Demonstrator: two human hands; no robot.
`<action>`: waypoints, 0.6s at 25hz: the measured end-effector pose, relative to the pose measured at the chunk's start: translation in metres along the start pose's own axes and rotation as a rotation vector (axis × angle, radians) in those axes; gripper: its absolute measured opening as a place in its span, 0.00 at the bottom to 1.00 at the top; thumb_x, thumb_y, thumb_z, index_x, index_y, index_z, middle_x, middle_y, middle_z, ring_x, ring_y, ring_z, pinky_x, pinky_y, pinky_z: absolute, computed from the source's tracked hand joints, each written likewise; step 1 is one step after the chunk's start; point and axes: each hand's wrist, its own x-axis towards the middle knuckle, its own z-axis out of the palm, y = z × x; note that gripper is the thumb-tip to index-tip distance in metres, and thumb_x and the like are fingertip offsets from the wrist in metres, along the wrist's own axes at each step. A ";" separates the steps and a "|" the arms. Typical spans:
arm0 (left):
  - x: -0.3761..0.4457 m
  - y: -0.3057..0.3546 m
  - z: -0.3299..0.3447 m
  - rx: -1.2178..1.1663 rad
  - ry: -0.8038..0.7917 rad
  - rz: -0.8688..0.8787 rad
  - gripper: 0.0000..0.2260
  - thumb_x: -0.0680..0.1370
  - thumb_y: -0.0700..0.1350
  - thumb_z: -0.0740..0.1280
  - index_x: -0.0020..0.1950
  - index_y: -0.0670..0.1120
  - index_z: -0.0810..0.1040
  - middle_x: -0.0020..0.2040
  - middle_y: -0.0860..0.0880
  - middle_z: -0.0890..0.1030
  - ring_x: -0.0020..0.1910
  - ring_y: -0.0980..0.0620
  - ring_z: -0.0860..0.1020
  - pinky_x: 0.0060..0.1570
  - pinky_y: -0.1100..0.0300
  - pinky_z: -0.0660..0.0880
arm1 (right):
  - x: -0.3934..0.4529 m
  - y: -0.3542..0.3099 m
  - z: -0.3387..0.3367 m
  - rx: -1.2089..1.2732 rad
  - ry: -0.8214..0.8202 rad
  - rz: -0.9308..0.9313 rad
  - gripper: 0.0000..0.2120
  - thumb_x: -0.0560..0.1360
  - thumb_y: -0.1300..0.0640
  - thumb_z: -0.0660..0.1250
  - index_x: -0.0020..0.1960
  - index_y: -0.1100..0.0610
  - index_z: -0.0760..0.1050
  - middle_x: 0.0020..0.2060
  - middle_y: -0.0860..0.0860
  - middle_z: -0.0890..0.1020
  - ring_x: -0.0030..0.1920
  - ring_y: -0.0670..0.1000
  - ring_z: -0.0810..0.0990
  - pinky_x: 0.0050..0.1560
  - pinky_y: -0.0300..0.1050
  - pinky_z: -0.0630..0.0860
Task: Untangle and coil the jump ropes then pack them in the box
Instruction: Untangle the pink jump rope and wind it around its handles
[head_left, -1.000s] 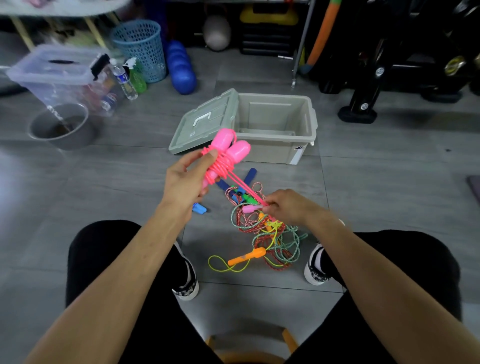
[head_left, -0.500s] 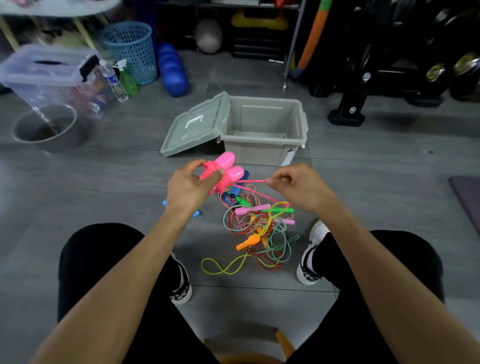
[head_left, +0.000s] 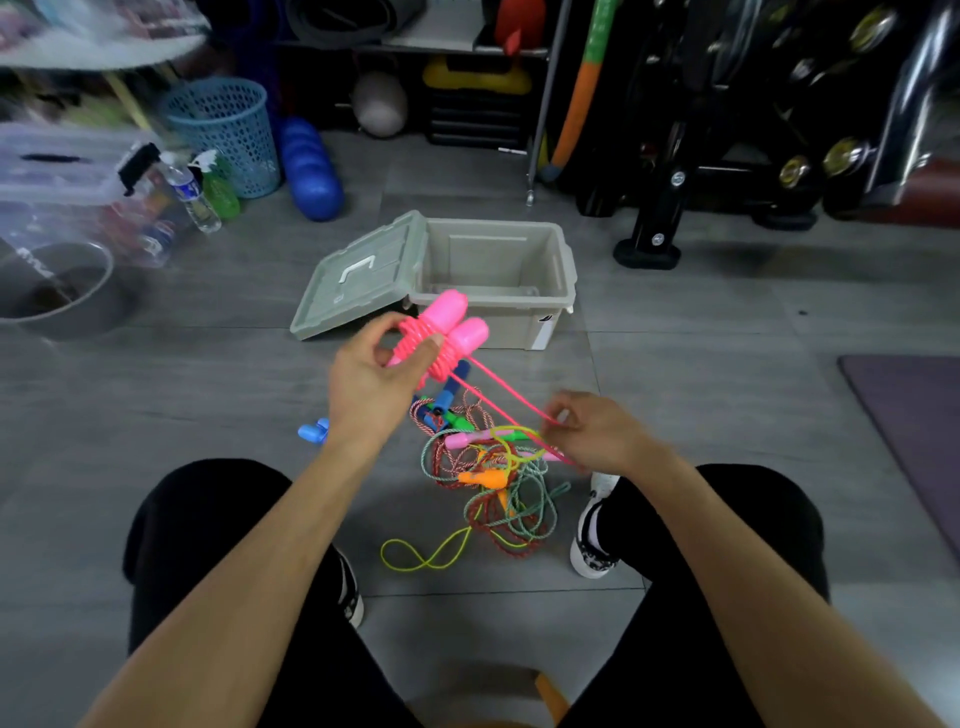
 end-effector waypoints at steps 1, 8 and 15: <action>-0.003 -0.003 0.004 0.026 -0.025 -0.009 0.08 0.72 0.48 0.74 0.49 0.50 0.80 0.34 0.50 0.83 0.31 0.51 0.81 0.35 0.49 0.80 | 0.003 0.006 0.004 -0.025 -0.040 0.052 0.02 0.75 0.53 0.66 0.43 0.50 0.76 0.35 0.50 0.80 0.31 0.51 0.78 0.30 0.38 0.74; -0.006 -0.028 0.005 0.205 -0.078 -0.104 0.17 0.68 0.59 0.72 0.52 0.52 0.79 0.32 0.42 0.82 0.33 0.44 0.81 0.37 0.50 0.78 | 0.012 0.015 0.013 0.034 -0.305 0.075 0.10 0.76 0.53 0.64 0.39 0.52 0.80 0.26 0.47 0.73 0.27 0.47 0.71 0.32 0.40 0.71; -0.004 -0.048 0.002 0.383 -0.093 -0.113 0.19 0.67 0.61 0.70 0.55 0.55 0.77 0.34 0.46 0.81 0.34 0.44 0.80 0.35 0.46 0.80 | 0.004 0.011 0.008 0.359 -0.213 0.098 0.12 0.77 0.48 0.61 0.40 0.52 0.76 0.38 0.49 0.79 0.40 0.47 0.77 0.44 0.43 0.78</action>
